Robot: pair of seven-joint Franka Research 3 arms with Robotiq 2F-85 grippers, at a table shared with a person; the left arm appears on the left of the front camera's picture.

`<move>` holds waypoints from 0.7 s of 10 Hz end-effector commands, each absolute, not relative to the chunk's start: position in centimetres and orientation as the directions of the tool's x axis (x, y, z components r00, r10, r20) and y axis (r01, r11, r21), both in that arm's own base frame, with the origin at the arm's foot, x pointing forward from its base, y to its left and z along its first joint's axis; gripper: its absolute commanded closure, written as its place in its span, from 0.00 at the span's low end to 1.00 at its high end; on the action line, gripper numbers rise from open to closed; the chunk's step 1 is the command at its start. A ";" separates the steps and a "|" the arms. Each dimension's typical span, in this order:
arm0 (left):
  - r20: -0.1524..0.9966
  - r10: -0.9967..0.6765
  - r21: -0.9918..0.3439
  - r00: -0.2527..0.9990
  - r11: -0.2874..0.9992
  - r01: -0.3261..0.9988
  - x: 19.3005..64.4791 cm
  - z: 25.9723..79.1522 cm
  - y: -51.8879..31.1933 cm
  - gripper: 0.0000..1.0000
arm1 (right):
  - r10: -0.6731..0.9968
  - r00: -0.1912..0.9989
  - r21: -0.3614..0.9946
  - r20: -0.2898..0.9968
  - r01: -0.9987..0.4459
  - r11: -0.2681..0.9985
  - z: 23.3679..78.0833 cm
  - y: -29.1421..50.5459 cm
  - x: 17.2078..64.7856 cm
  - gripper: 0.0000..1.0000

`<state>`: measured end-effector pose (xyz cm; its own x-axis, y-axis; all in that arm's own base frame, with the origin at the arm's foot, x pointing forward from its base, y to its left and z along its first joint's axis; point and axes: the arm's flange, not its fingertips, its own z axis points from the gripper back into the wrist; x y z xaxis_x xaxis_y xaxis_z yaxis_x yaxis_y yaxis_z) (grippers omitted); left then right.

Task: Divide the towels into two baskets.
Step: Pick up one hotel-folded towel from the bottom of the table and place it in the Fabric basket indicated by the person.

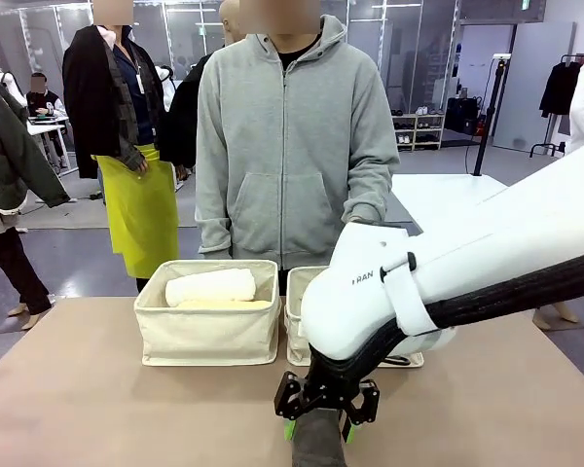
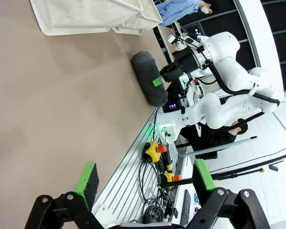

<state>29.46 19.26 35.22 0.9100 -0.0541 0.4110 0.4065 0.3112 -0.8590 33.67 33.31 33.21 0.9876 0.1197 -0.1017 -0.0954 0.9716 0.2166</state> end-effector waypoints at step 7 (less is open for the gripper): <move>0.418 -0.059 -0.854 0.906 0.315 0.414 29.1 35.5 19.4 0.00 | 0.110 0.987 0.165 -0.114 -0.090 0.982 30.8 34.9 34.3 0.40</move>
